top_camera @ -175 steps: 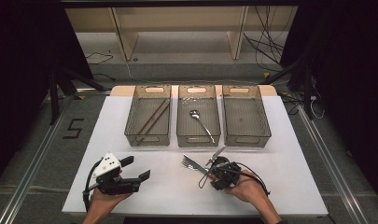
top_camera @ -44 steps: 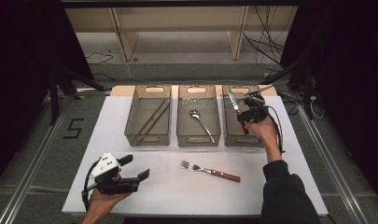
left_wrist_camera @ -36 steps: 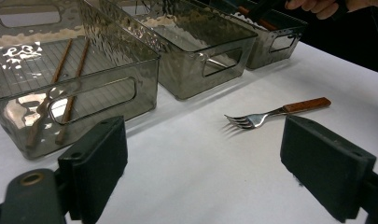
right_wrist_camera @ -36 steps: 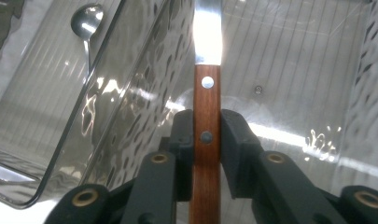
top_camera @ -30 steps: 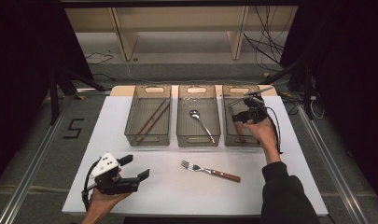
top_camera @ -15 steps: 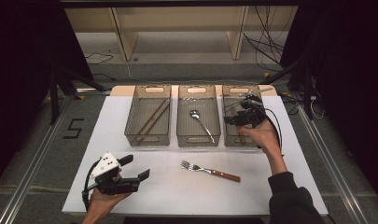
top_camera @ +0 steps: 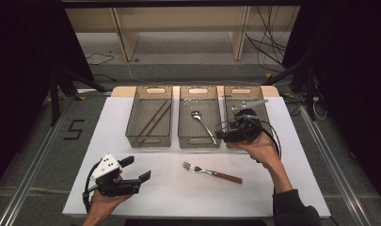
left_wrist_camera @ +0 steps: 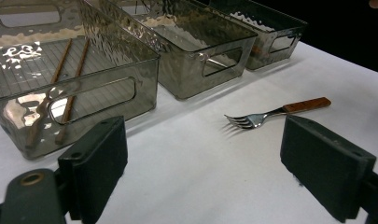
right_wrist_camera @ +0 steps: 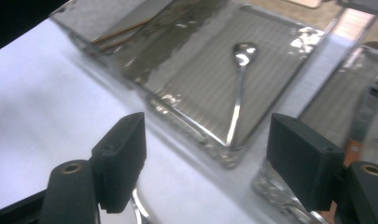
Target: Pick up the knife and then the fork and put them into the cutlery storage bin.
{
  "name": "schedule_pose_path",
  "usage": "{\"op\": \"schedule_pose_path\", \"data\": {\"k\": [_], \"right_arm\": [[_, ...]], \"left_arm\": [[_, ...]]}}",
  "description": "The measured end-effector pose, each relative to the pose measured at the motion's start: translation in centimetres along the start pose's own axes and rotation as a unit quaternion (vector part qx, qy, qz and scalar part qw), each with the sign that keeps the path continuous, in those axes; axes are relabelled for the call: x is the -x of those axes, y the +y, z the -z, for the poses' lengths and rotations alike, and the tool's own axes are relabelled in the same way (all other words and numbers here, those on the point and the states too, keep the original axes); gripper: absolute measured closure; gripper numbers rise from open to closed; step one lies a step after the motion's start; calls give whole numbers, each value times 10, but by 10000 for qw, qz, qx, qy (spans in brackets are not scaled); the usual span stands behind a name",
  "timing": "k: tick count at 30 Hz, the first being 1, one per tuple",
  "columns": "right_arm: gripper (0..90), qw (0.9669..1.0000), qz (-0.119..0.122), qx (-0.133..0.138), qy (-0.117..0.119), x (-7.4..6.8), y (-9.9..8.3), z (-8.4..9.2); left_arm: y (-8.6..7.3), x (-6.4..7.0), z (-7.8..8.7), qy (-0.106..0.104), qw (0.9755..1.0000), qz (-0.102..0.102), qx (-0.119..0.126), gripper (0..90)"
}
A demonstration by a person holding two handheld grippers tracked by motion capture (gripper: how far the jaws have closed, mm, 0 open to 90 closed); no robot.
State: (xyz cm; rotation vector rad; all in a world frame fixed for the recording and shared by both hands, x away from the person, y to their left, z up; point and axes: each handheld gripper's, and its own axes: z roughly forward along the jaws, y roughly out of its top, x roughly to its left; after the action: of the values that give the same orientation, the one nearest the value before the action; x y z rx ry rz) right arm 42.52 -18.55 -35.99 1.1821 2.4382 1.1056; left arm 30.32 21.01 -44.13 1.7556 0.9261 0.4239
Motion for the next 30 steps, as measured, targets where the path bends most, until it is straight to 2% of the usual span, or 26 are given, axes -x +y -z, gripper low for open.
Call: {"op": "schedule_pose_path", "data": {"k": [6, 17, 30], "right_arm": [[282, 9996, 197, -110, 167, -15, -11, -3], [229, 9975, 477, -311, 414, -33, -24, -9], [227, 9933, 667, -823, 463, -38, -39, -20]], "left_arm": [[0, 0, 0, -2, 10000, 9, -6, 146], [0, 0, 0, -6, 10000, -8, -9, 146], [0, 0, 1, -17, 10000, 12, -1, 146]]}}
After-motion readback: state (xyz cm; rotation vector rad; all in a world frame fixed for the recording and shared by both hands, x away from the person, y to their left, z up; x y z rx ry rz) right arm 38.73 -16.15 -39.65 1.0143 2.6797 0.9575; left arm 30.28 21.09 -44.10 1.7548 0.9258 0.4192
